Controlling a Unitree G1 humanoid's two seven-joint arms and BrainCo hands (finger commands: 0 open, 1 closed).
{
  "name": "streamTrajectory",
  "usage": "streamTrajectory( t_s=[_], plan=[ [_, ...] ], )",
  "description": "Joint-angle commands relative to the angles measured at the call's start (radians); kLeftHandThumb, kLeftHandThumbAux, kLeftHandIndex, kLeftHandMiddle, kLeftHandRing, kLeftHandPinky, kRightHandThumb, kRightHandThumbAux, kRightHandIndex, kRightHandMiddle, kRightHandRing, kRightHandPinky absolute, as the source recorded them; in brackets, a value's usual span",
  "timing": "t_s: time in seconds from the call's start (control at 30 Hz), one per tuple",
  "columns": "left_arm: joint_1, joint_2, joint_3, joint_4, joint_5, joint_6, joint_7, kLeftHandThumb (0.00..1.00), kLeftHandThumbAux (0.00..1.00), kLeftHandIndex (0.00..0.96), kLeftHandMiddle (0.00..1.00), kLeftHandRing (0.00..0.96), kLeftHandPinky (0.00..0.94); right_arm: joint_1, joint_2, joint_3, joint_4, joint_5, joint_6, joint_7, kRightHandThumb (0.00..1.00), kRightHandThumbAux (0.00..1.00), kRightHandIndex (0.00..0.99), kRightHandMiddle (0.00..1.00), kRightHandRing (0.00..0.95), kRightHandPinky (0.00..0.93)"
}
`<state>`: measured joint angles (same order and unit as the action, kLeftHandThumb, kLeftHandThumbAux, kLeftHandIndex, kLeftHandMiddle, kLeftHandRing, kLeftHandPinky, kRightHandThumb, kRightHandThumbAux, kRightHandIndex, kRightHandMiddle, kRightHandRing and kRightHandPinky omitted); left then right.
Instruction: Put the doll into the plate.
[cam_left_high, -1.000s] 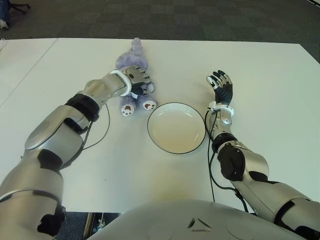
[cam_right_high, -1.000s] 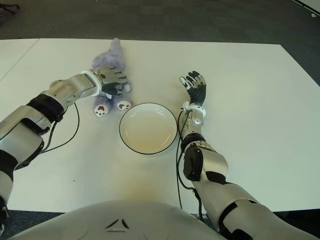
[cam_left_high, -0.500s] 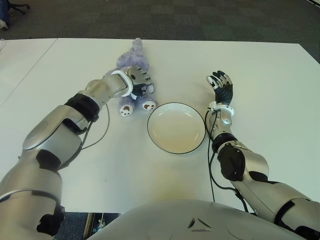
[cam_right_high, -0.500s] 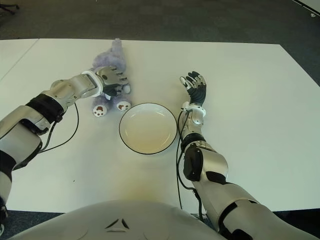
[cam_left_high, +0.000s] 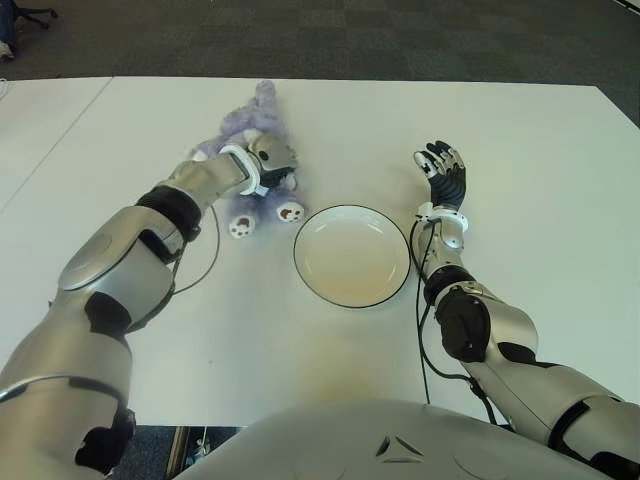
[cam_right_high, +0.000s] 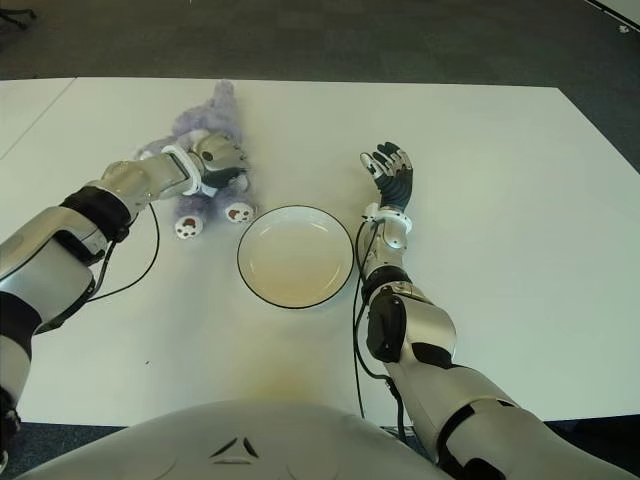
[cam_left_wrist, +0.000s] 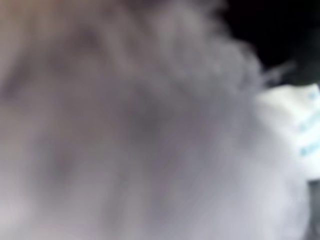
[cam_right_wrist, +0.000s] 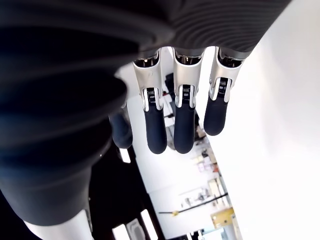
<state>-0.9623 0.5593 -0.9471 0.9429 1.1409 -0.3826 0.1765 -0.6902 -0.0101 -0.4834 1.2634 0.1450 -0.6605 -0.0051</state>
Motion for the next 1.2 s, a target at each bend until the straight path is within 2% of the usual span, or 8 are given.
streamTrajectory(
  t_s=[0.03,0.23,0.33,0.47,0.6,0.83,1.03,1.2],
  plan=[
    [0.124,0.028,-0.058,0.05,0.067,-0.027,0.142,0.738,0.674,0.437,0.63,0.647,0.655,0.147,0.017,-0.01,0.083,0.029,0.232,-0.017,0.048,0.841,0.259,0.282,0.262,0.23],
    [0.12,0.028,-0.075,0.057,0.09,-0.004,0.243,0.735,0.679,0.436,0.63,0.643,0.651,0.147,0.015,-0.01,0.083,0.03,0.233,-0.015,0.042,0.839,0.26,0.281,0.261,0.228],
    [0.113,0.027,-0.073,0.051,0.1,0.008,0.294,0.731,0.686,0.435,0.634,0.655,0.685,0.146,0.014,-0.011,0.084,0.03,0.233,-0.016,0.047,0.841,0.27,0.294,0.272,0.244],
    [0.114,0.051,-0.059,-0.031,0.113,0.045,0.303,0.727,0.69,0.434,0.651,0.674,0.697,0.146,0.013,-0.008,0.084,0.027,0.232,-0.017,0.049,0.839,0.27,0.297,0.273,0.235],
    [0.151,0.119,-0.005,-0.209,0.095,0.066,0.266,0.724,0.694,0.433,0.666,0.683,0.701,0.146,0.012,-0.005,0.084,0.024,0.232,-0.016,0.043,0.837,0.273,0.3,0.272,0.229],
    [0.235,0.207,0.115,-0.482,-0.019,0.045,0.1,0.725,0.698,0.436,0.694,0.699,0.721,0.145,0.01,-0.003,0.085,0.023,0.235,-0.019,0.03,0.835,0.269,0.29,0.263,0.223],
    [0.269,0.242,0.185,-0.604,-0.085,0.003,0.006,0.73,0.697,0.438,0.715,0.717,0.721,0.145,0.01,-0.003,0.086,0.023,0.235,-0.016,0.028,0.834,0.271,0.292,0.265,0.232],
    [0.282,0.252,0.231,-0.644,-0.108,-0.012,-0.031,0.73,0.698,0.439,0.752,0.757,0.781,0.146,0.011,-0.003,0.085,0.024,0.231,-0.014,0.029,0.838,0.276,0.297,0.271,0.239]
  ],
)
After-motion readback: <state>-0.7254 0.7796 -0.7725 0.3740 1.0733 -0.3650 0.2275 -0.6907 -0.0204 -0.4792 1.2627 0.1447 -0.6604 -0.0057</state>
